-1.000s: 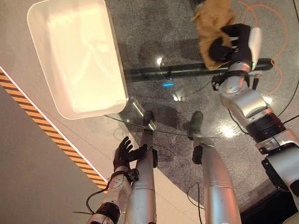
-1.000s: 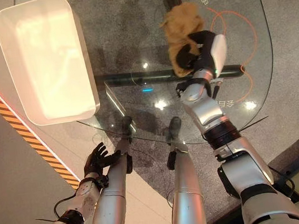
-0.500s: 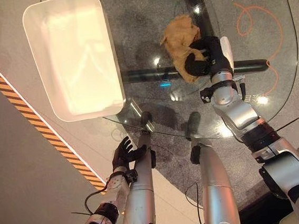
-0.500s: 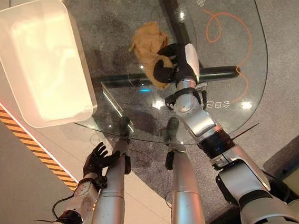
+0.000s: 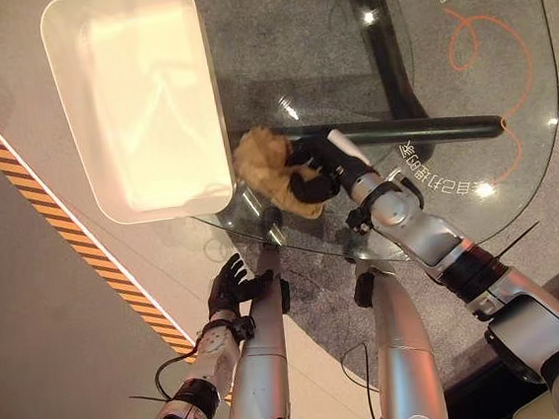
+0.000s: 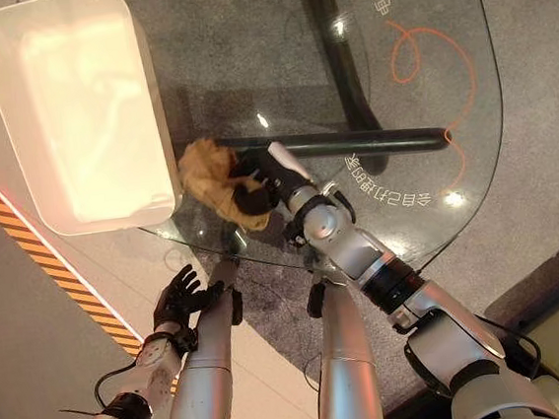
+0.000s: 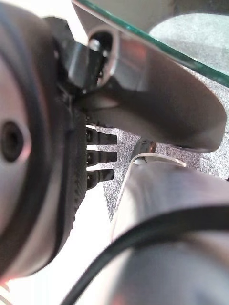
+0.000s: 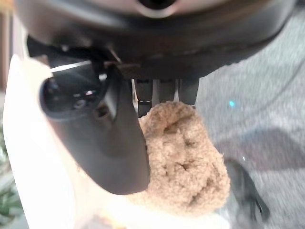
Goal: Wipe the table with a cloth and put it in the basket.
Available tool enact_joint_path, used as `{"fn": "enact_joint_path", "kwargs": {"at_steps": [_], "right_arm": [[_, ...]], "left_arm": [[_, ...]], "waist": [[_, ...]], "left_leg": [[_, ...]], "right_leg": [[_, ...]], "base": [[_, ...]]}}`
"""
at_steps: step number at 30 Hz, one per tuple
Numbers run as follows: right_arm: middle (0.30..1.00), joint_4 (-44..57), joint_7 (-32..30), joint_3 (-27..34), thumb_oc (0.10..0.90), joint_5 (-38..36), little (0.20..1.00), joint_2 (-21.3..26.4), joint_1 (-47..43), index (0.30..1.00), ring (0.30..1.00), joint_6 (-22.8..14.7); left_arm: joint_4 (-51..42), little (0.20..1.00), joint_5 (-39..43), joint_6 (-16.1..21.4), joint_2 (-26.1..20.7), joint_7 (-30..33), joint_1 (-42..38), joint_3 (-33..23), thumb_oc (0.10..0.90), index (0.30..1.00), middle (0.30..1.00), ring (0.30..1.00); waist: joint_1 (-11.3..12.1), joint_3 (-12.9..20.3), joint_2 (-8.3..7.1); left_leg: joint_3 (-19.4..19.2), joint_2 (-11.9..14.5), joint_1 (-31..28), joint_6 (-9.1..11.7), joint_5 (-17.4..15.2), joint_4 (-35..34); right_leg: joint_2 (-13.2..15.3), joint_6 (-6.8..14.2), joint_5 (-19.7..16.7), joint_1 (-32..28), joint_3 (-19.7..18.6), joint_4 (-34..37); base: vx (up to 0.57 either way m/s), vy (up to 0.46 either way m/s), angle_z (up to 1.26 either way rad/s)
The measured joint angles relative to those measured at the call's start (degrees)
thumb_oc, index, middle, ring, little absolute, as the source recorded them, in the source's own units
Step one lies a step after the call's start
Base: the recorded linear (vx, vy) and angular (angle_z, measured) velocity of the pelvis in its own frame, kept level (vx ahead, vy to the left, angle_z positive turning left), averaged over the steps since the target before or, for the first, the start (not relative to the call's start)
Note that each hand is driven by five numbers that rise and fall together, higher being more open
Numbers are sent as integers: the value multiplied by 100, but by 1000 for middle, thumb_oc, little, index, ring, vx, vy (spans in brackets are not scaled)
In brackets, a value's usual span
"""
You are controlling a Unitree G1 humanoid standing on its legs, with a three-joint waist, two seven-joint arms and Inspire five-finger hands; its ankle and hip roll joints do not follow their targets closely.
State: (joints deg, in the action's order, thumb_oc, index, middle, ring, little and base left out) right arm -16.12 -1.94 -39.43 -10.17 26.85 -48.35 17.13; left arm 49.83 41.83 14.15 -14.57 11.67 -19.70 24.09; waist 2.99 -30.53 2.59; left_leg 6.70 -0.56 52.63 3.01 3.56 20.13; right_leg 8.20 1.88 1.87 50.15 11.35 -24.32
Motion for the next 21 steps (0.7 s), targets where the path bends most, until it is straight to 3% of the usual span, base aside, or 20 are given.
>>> {"fn": "enact_joint_path", "kwargs": {"at_steps": [15,21], "right_arm": [[300,126,172,35,100,-4,200,134,91,300,300,-84],[300,178,-460,87,100,8,200,5,361,300,300,-282]], "left_arm": [[51,900,1,-124,-202,-15,4,41,800,900,900,900],[52,900,1,-119,-206,-16,4,46,800,900,900,900]], "waist": [[-16,-23,-87],[-29,-23,-98]], "left_leg": [[51,-68,53,-5,0,12],[49,-77,53,-30,-16,15]], "right_leg": [[73,31,20,7,66,0],[83,35,24,8,63,-4]], "base": [[2,-6,2],[0,0,0]]}}
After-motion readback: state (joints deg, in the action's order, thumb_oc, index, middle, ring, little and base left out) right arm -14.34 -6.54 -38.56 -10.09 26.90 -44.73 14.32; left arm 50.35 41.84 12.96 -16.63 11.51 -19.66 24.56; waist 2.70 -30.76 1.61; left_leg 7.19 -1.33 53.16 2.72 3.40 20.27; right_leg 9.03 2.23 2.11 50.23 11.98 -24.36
